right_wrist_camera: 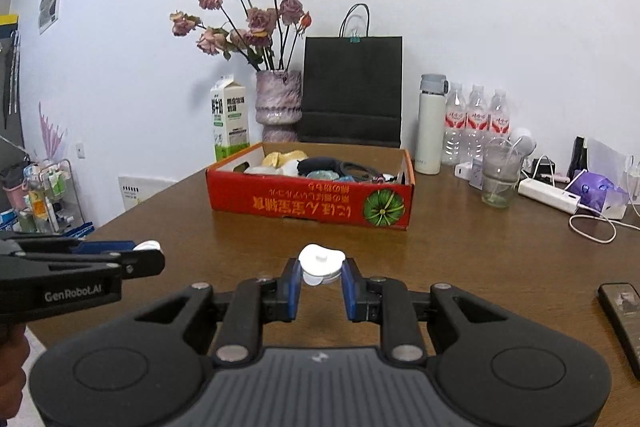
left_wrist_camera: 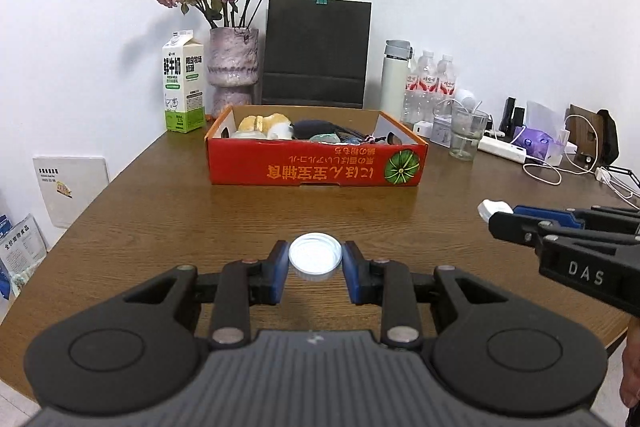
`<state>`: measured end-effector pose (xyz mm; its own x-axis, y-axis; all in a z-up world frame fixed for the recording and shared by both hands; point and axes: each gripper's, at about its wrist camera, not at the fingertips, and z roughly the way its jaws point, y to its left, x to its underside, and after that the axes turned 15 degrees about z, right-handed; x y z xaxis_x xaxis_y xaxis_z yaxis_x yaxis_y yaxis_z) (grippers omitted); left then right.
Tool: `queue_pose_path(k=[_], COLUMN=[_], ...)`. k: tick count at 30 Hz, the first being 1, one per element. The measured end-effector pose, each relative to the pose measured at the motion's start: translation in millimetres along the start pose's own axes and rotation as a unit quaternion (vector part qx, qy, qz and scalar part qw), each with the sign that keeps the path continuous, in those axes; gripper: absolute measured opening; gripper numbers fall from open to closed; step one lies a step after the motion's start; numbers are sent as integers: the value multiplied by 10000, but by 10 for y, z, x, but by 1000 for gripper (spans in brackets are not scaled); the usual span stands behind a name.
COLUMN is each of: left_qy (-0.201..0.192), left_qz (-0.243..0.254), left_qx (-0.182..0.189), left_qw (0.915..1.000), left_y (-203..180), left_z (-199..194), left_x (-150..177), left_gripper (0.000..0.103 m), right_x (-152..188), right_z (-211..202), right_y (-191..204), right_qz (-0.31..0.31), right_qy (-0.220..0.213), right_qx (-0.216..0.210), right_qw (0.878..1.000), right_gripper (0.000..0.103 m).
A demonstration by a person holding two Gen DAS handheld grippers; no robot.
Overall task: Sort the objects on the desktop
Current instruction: 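Carry the bottle cap with the left tool into the box while the right tool carries the white piece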
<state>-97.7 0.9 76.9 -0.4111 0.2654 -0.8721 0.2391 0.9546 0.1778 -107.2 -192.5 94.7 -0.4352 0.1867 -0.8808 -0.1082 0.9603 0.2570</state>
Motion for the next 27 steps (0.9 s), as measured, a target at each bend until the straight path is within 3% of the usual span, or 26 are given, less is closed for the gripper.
queue_pose_path(k=[4, 8, 12, 16, 20, 23, 27], left_qy=[-70, -447, -722, -737, -217, 400, 1394], left_qz=[-56, -68, -73, 11, -104, -199, -301], left_qx=[30, -74, -40, 150, 799, 1062, 1052], left_qw=[10000, 9989, 9974, 9972, 9965, 9933, 9842], left_y=[133, 394, 662, 914, 1227, 1381, 1463], left_z=[77, 50, 38, 230, 850, 1486, 2326], left_x=[-119, -407, -724, -1160, -1644, -1821, -1788], left_gripper=[29, 29, 29, 29, 29, 29, 29], right_x=[-109, -373, -686, -1055, -1548, -1856, -2020], right_z=[55, 42, 52, 212, 618, 1213, 2113], right_y=[-57, -98, -167, -212, -248, -320, -436], right_qz=[8, -7, -35, -120, -185, 139, 532], right_qy=[-71, -337, -575, -658, -554, 157, 1168], right_qx=[44, -19, -79, -173, -325, -497, -319], right_qw=[10000, 9994, 9983, 9976, 9978, 9985, 9912], right_gripper=[20, 20, 20, 20, 20, 20, 20])
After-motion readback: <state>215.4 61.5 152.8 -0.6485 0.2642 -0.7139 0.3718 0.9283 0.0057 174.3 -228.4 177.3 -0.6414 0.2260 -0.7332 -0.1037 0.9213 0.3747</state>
